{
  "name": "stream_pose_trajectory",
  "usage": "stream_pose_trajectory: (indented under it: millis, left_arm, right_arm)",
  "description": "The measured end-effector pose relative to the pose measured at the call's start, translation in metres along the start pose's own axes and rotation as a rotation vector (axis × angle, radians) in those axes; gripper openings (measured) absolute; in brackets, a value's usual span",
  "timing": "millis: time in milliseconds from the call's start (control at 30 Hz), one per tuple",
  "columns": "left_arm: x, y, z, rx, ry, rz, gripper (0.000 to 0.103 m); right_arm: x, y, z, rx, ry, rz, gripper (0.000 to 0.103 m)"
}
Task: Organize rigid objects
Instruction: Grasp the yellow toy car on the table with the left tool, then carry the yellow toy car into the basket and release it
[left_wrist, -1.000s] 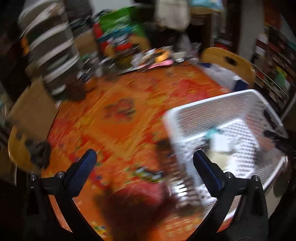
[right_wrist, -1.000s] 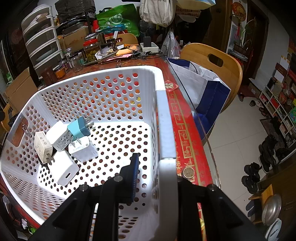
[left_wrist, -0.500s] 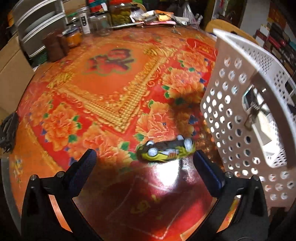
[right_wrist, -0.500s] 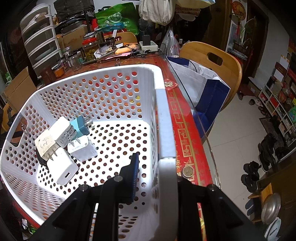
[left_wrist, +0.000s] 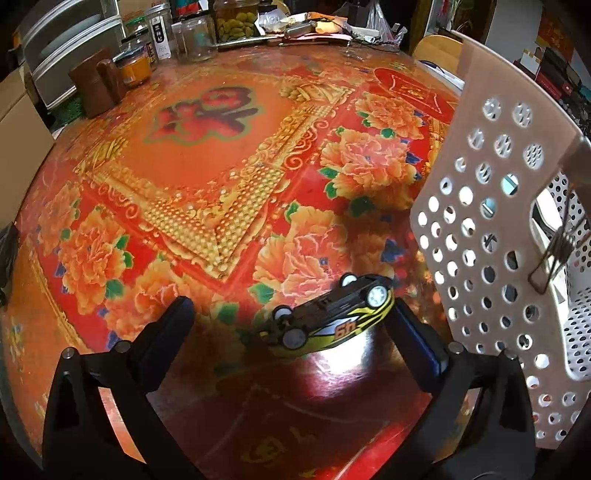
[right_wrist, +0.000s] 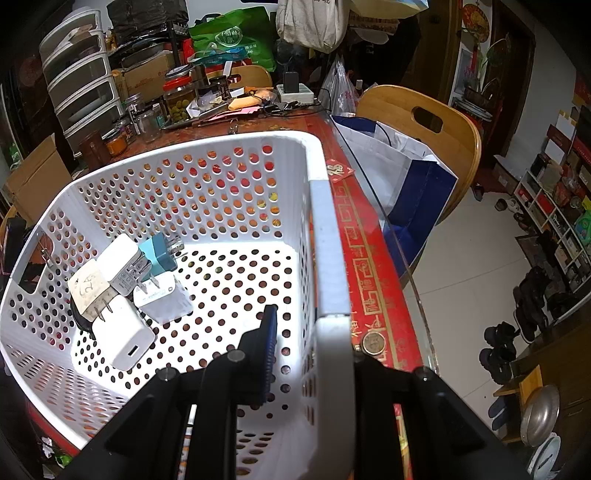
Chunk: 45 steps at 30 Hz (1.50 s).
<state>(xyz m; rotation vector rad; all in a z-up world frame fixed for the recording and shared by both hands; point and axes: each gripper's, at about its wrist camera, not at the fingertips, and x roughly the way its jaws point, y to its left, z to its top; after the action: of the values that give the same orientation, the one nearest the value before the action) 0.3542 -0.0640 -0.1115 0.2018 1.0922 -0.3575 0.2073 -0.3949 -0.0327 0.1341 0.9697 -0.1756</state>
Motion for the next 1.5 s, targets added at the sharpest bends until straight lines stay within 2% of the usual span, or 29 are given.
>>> stream_pose_trajectory:
  millis: [167,200,267,300,333,400,600,733,800,900,1167,1500]
  left_arm:
    - [-0.005,-0.003,0.0,0.001,-0.019,-0.002,0.088]
    - [-0.006,-0.003,0.0,0.0,-0.026,-0.001,0.083]
    - [-0.011,-0.006,-0.002,0.008,-0.04,-0.004,0.065]
    - [-0.014,-0.008,-0.002,0.015,-0.052,-0.004,0.044]
    - [-0.016,-0.009,-0.003,0.02,-0.055,0.006,0.029]
    - [-0.019,-0.012,-0.005,0.029,-0.065,0.054,0.029]
    - [-0.037,-0.01,-0.01,0.034,-0.116,0.11,0.029]
    - [-0.07,-0.001,-0.011,0.004,-0.183,0.158,0.024]
    - [-0.09,0.005,-0.01,-0.009,-0.206,0.177,0.018]
    - [-0.115,0.01,-0.007,-0.014,-0.243,0.216,0.018]
    - [-0.158,0.012,-0.001,-0.024,-0.306,0.234,0.018]
    - [-0.198,-0.025,0.017,0.013,-0.348,0.266,0.018]
  right_arm:
    - [0.0,-0.001,0.001,0.0,0.0,0.0,0.019]
    - [0.0,-0.001,0.001,0.0,0.0,0.0,0.019]
    - [0.0,-0.001,0.001,0.0,0.0,0.0,0.019]
    - [0.0,-0.001,0.001,0.0,0.0,0.0,0.019]
    - [0.0,-0.001,0.0,0.0,0.0,0.0,0.019]
    - [0.0,-0.001,0.001,0.0,0.002,-0.001,0.019]
    - [0.0,-0.003,-0.001,-0.003,0.002,0.0,0.019]
    - [0.0,-0.003,-0.002,-0.005,0.0,0.002,0.019]
    - [0.0,-0.002,-0.003,-0.007,-0.001,0.003,0.019]
    - [0.0,-0.001,-0.003,-0.008,-0.005,0.005,0.019]
    - [-0.001,0.0,-0.003,-0.009,-0.006,0.007,0.019]
    - [0.0,0.0,-0.002,-0.011,-0.007,0.008,0.019]
